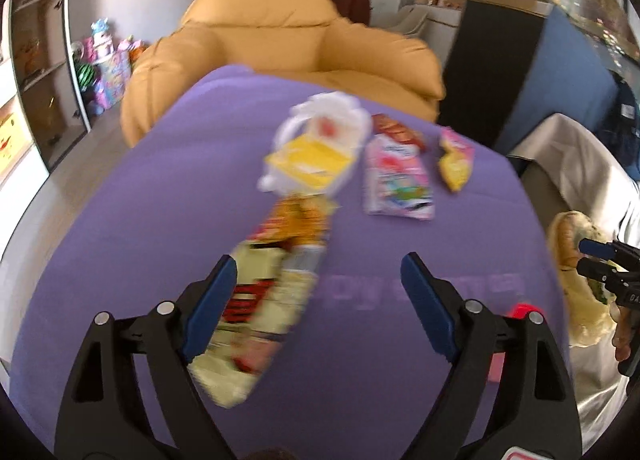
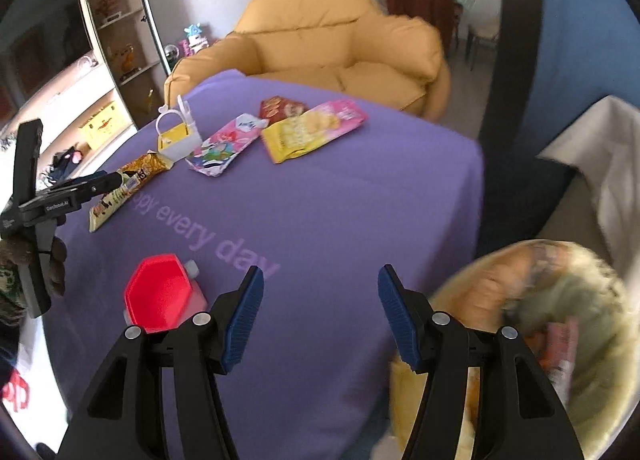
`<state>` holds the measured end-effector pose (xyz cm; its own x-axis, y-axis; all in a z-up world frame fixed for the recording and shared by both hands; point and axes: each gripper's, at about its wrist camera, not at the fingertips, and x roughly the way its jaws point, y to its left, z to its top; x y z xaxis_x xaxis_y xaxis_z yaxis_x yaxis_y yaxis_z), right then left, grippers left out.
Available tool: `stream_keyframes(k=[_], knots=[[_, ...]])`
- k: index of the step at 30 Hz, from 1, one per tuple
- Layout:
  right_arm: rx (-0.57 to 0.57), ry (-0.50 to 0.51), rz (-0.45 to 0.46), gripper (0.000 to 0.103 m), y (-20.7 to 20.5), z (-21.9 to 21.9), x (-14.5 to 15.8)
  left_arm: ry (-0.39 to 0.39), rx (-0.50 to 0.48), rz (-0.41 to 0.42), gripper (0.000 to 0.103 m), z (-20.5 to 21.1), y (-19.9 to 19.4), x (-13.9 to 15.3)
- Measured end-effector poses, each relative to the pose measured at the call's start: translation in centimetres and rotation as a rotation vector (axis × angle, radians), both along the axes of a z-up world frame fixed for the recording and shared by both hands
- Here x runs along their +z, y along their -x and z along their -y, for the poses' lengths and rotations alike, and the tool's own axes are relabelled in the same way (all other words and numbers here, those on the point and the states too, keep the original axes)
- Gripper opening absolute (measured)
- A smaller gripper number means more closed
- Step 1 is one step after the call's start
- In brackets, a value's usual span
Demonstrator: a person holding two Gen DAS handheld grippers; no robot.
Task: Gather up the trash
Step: 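Grasp the yellow snack bag with the left tool while the right tool approaches a red snack packet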
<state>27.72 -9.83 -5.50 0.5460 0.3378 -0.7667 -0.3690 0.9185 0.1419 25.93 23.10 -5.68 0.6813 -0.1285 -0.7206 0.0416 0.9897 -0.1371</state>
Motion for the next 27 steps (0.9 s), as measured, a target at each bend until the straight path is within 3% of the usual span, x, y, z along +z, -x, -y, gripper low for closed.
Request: stream_keyframes(k=[7, 10, 16, 22, 27], knots=[[0.043, -0.017, -0.082, 0.056, -2.9, -3.0, -2.2, -0.013, 0.010, -0.091, 0.076, -2.1, -2.1, -2.6], [0.070, 0.004, -0.086, 0.056, -3.5, -4.2, -2.7, -0.027, 0.008, -0.084, 0.061, -1.6, -2.1, -2.7], [0.088, 0.038, 0.007, 0.056, -5.8, -6.0, -2.0, 0.060, 0.028, -0.047, 0.042, -1.0, -1.2, -1.6], [0.102, -0.037, 0.062, 0.056, -11.5, -8.0, -0.1, 0.182, 0.087, 0.030, 0.041, -0.2, 0.0, -0.6], [0.118, 0.024, 0.077, 0.056, -17.1, -10.8, -0.2, 0.218, 0.074, 0.042, 0.041, 0.2, 0.3, -0.5]])
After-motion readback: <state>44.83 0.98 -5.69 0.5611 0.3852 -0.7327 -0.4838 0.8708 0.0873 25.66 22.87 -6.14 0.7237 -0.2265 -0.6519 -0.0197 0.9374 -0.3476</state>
